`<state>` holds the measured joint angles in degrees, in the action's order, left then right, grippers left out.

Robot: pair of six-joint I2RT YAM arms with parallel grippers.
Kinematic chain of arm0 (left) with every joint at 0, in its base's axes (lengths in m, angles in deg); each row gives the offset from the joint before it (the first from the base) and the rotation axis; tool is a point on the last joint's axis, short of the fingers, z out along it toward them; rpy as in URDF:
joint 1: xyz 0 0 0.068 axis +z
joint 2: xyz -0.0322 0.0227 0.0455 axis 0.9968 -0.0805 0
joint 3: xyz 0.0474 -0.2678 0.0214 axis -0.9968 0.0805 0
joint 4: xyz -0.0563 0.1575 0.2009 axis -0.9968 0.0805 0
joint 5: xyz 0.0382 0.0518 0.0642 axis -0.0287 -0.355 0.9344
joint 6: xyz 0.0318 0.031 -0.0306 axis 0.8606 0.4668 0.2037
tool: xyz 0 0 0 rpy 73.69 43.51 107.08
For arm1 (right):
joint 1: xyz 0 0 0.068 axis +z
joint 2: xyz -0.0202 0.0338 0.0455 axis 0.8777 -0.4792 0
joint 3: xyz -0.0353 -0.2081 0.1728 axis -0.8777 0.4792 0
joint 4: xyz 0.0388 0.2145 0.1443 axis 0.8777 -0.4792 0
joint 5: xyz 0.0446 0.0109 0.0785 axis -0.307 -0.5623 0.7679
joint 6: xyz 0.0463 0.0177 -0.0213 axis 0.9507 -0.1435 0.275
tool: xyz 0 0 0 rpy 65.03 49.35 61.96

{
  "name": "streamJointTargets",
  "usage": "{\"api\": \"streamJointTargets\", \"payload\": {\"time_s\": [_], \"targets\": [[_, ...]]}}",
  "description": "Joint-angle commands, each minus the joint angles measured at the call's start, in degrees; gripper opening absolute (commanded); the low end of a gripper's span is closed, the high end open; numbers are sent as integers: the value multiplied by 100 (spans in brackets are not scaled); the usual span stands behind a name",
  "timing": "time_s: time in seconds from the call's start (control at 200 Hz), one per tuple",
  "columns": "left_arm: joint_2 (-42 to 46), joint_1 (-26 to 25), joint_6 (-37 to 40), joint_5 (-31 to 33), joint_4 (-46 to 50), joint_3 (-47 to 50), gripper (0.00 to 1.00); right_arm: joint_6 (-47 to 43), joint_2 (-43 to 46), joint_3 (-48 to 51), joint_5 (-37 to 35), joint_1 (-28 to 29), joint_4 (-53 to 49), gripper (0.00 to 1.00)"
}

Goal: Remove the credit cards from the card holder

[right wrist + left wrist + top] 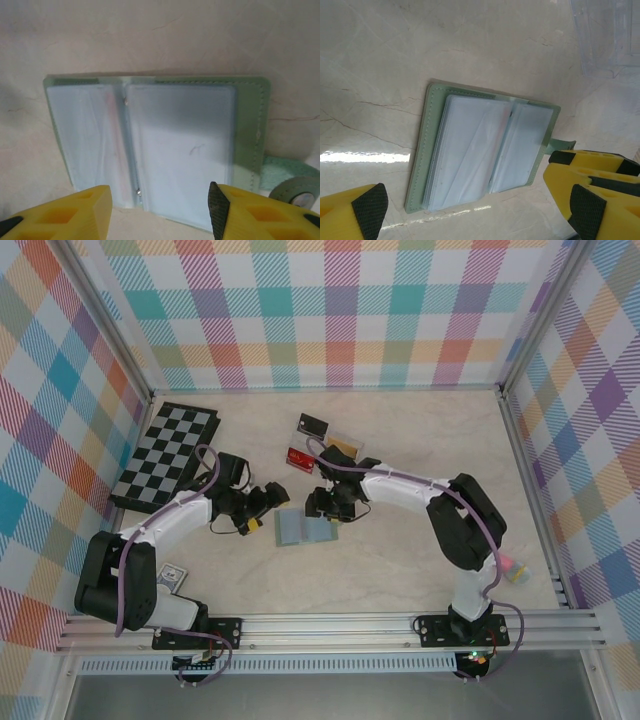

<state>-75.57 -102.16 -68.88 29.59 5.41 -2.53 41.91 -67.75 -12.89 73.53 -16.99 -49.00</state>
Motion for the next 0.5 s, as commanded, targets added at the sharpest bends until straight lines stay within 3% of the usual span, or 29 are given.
{"api": "streamJointTargets", "payload": {"time_s": [0.0,0.11,0.27,0.495], "targets": [[-113,34,-25,-193,-95,80,92,-62,-144,-181,-280,45,-406,55],[-230,-5,-30,-334,-240,72,80,-62,-224,-216,-332,44,-460,54],[-408,-73,-40,-376,-302,35,73,-88,-352,-277,-350,44,-516,54],[-681,-181,-88,-411,-454,1,58,-141,-490,-358,-210,46,-510,45]]}}
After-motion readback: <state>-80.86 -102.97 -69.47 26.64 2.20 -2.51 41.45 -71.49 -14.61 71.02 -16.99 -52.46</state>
